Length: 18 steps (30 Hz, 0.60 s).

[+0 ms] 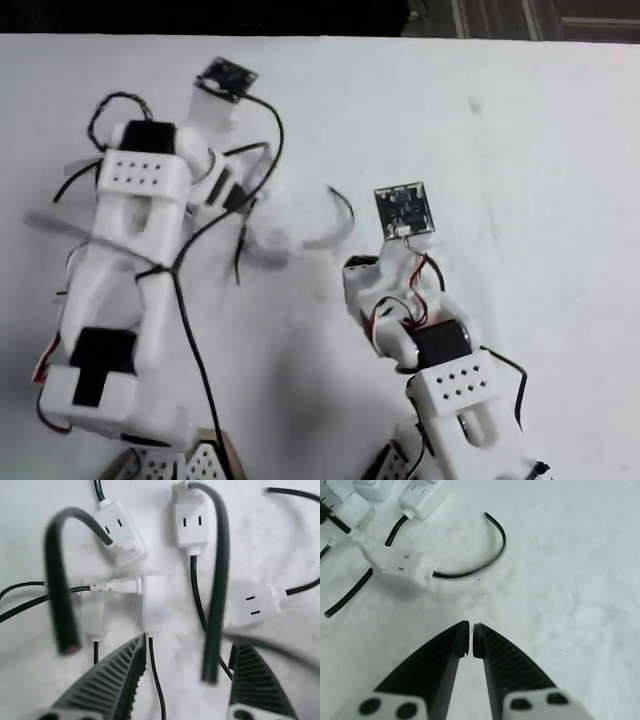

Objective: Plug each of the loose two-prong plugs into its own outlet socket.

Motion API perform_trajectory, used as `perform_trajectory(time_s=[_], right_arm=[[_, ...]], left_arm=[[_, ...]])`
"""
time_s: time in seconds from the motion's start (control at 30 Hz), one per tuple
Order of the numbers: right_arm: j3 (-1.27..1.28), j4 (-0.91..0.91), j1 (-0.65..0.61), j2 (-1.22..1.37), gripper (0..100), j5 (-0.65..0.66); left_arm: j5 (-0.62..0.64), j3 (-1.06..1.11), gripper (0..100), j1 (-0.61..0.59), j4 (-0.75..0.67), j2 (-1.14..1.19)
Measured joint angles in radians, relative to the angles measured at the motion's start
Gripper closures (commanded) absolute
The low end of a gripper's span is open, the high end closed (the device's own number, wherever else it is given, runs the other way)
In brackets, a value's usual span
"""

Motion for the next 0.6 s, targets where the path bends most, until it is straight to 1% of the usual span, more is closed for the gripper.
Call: perform_trajectory(time_s=[0.1,0.2,0.27,0.37,0.4,0.43,0.47,0.5,0.6], right_arm=[[0.0,0.0,0.0,0.0,97.9,0.0],[0.0,0.0,0.0,0.0,97.9,0.0],[0.0,0.0,0.0,0.0,98.0,0.0],[0.0,0.0,0.0,0.0,98.0,0.0],[0.0,0.0,0.0,0.0,98.0,0.0],[0.0,0.0,0.0,0.0,98.0,0.0],[0.0,0.0,0.0,0.0,98.0,0.0],[0.0,0.0,0.0,0.0,98.0,0.0],[0.0,0.0,0.0,0.0,98.0,0.0]], left_arm=[[0.0,-0.037,73,-0.008,0.061,-0.077],[0.0,-0.043,74,-0.04,0.084,-0.17],[0.0,-0.043,80,-0.066,0.095,-0.226],[0.0,-0.043,97,-0.106,0.1,-0.299],[0.0,-0.043,99,-0.117,0.1,-0.319],[0.0,-0.043,96,-0.124,0.104,-0.339],[0.0,-0.043,96,-0.132,0.114,-0.358],[0.0,-0.043,98,-0.133,0.124,-0.376],[0.0,-0.029,98,-0.133,0.153,-0.437]])
